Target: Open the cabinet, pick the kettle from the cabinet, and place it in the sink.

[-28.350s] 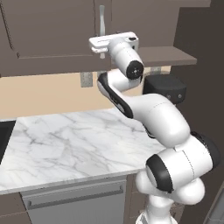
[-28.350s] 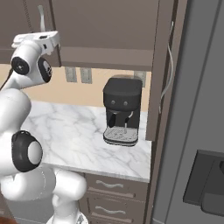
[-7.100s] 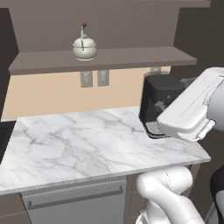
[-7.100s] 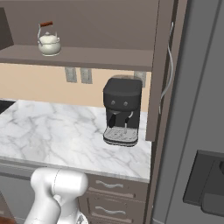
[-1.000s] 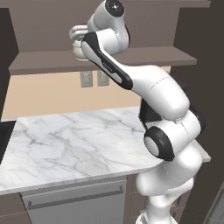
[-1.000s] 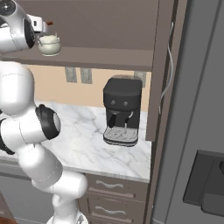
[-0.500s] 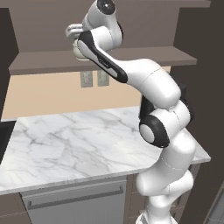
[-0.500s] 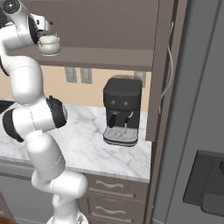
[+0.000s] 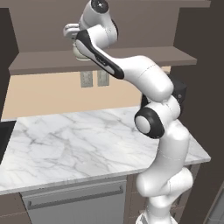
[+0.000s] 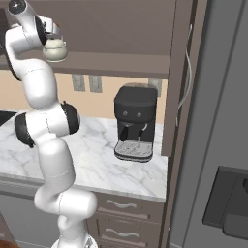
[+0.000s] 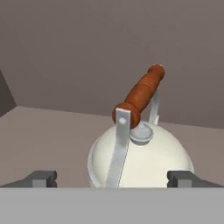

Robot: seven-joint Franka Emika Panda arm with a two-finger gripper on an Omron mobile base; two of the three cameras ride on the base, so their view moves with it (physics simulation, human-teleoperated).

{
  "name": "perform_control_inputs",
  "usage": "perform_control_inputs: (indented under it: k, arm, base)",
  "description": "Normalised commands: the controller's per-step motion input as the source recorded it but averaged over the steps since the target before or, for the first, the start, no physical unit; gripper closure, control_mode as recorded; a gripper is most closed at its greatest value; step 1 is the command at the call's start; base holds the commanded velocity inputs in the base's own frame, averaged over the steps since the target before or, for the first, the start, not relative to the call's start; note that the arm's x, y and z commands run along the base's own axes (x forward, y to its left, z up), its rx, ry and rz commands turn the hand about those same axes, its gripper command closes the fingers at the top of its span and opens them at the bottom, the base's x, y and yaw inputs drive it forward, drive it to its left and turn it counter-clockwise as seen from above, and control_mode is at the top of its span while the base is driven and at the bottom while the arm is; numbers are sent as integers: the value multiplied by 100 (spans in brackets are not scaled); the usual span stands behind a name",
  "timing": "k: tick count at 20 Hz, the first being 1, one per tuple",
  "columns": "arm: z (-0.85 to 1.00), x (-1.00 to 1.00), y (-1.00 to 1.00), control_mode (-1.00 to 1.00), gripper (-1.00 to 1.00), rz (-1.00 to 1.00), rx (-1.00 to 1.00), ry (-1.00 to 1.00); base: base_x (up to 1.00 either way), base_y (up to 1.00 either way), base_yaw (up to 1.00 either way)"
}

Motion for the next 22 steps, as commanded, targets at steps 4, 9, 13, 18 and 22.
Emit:
perform_control_inputs:
  k: [4, 9, 13, 18, 22]
  arm:
    - [0, 28, 8, -100, -100, -2, 0, 3]
    - [0, 16, 5, -100, 100, -2, 0, 1]
    - [0, 5, 0, -100, 100, -1, 0, 0]
    - [-9, -8, 6, -100, 100, 0, 0, 0]
    - [-11, -30, 11, -100, 100, 0, 0, 0]
  base:
    - [0, 0, 0]
    - [0, 0, 0]
    - [0, 0, 0]
    - [0, 0, 0]
    - [0, 0, 0]
